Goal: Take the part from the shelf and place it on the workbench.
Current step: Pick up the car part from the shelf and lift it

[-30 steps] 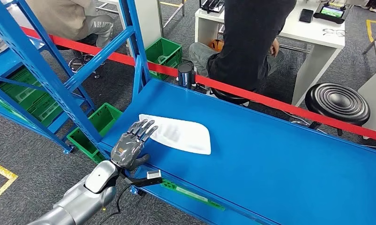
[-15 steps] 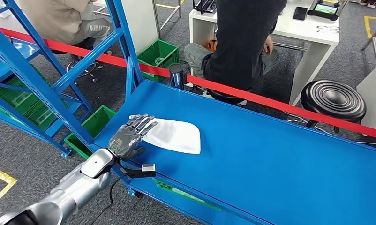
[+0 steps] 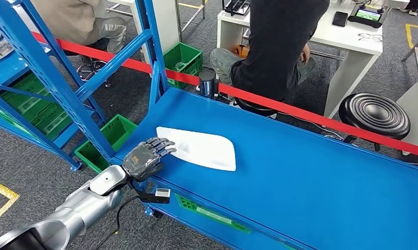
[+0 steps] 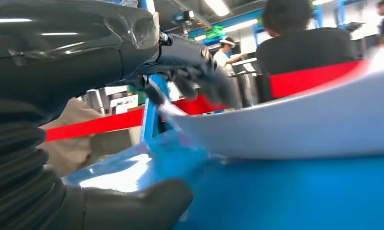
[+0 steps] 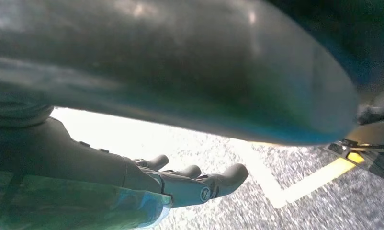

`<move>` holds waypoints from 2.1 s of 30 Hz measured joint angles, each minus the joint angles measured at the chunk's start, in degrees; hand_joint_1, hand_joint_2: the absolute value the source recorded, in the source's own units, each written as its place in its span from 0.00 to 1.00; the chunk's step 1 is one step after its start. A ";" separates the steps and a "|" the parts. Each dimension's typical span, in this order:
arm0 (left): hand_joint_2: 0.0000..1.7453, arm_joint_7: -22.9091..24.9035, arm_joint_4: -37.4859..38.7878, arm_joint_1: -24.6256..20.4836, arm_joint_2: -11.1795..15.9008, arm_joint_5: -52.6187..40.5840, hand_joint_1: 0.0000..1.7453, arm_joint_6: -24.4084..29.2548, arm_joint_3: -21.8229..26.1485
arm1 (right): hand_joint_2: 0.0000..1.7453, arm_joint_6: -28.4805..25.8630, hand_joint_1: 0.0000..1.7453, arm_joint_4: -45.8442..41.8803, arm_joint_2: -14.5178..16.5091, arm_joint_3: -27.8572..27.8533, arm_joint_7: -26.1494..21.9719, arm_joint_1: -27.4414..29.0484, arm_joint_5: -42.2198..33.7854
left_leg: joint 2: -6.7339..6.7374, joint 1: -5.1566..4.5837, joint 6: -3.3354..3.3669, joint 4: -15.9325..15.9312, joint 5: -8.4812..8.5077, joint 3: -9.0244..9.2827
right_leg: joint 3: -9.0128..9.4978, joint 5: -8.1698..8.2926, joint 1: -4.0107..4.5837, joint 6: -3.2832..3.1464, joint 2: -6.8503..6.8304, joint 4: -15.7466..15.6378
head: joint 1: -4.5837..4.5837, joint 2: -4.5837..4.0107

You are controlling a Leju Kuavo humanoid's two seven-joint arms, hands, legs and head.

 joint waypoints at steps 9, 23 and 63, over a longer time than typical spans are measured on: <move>1.00 -1.20 -0.14 0.40 0.88 0.08 1.00 1.60 -2.11 | 0.00 0.54 0.00 0.37 0.03 0.00 -0.41 0.23 -1.32 | -0.12 0.48 -2.75 10.59 -5.93 -4.99 | 2.16 1.80 -0.33 -2.47 0.22 -4.67 | -0.25 0.00; 1.00 -3.93 -3.39 1.92 1.96 2.84 0.97 3.04 -3.25 | 0.00 -0.99 0.00 -0.41 -0.73 0.00 -0.58 1.09 -3.35 | -0.09 0.60 -0.08 -0.21 0.11 -0.28 | 0.35 -0.21 0.30 -1.44 0.32 -1.32 | -0.03 0.00; 0.00 -7.30 -24.08 9.75 4.20 34.63 0.00 -6.65 -6.71 | 0.00 -1.07 0.00 -1.51 -1.27 2.04 1.45 0.41 -10.09 | -0.12 -0.03 -0.70 1.03 -0.99 -0.33 | 1.73 1.03 -0.15 -0.25 0.00 -3.86 | -0.01 0.00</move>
